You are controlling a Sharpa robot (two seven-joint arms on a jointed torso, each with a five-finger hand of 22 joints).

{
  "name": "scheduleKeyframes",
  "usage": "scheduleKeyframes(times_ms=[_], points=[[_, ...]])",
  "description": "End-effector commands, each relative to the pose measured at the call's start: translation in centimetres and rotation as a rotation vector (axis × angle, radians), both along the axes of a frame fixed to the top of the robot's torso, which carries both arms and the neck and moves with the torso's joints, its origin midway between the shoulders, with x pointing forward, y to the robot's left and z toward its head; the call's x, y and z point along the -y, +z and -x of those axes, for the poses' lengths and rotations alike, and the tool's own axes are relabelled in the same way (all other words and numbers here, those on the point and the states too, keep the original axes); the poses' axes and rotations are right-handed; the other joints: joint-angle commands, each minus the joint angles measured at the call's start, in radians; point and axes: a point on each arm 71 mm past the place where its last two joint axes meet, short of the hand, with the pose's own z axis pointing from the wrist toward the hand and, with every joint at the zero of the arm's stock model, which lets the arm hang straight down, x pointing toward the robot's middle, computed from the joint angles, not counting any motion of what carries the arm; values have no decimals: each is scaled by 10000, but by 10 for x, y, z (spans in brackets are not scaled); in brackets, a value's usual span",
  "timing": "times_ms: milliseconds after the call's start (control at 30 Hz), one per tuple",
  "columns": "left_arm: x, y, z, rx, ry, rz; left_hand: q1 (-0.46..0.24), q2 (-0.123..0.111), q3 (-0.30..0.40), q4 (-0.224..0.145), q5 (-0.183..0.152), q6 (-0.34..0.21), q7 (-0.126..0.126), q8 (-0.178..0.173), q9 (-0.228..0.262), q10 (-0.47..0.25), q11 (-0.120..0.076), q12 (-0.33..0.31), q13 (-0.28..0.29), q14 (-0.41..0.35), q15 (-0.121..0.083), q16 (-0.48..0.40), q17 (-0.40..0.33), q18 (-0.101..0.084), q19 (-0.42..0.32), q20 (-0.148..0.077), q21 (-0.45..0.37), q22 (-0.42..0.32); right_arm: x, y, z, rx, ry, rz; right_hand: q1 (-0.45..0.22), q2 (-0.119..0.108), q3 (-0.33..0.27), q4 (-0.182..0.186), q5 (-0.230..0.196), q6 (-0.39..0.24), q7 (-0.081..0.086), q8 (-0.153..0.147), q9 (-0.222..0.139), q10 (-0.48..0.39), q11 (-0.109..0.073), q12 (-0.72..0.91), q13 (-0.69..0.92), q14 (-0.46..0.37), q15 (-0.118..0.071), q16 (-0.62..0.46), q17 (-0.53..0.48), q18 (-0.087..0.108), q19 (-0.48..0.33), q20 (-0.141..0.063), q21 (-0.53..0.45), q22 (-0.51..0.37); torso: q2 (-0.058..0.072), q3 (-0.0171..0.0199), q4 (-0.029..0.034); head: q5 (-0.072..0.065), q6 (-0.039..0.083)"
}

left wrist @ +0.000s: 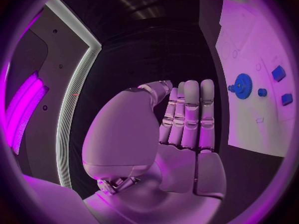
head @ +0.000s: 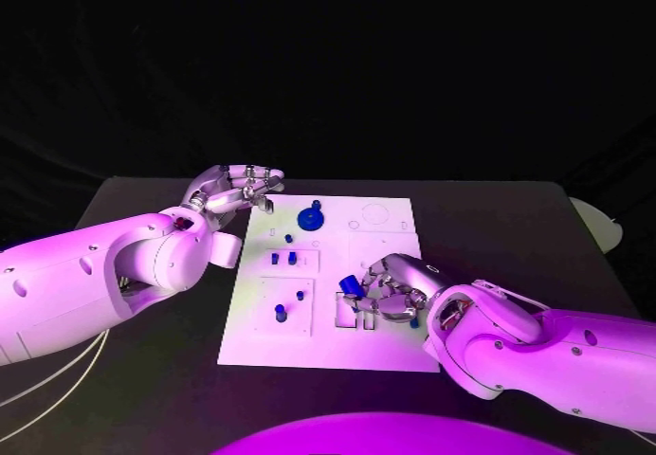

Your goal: Assemble the parts on the task board

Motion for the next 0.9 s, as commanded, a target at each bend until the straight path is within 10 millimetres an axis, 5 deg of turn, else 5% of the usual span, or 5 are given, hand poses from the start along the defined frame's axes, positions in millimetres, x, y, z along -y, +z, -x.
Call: scheduleKeyframes(times_ms=[33,333,900], points=[[3,0,1,42,-206,85,-17,65,-4,-70,16,-1,27,21,10,-55,5,26,10,23,-22,-42,-9,139,67,-2,-57,6,-4,-6,2,-564,410,275,-291,-45,-91,13,-114,419,-321,59,-14,116,-20,27,66,740,-105,43,920,-65,1049,-54,53,2635,-1,-3,-7,12,-12],[3,0,2,37,-210,86,-17,65,-4,-70,16,-1,27,21,10,-55,5,26,10,23,-22,-42,-9,139,67,-2,-57,6,-8,-11,-1,-862,463,647,-582,157,-194,17,-176,570,-408,212,42,303,-94,259,347,748,-166,64,956,-65,1049,-105,53,2635,0,1,-23,42,-46],[2,0,2,17,-191,72,-18,69,-3,-78,17,0,26,23,12,-63,4,38,12,24,-24,-43,-11,139,68,-3,-60,6,-9,-15,-3,-1020,495,1066,-708,142,-300,15,-186,649,-455,318,84,415,-135,410,530,747,-201,65,954,-65,1049,-137,53,2635,2,8,-24,55,-72]])
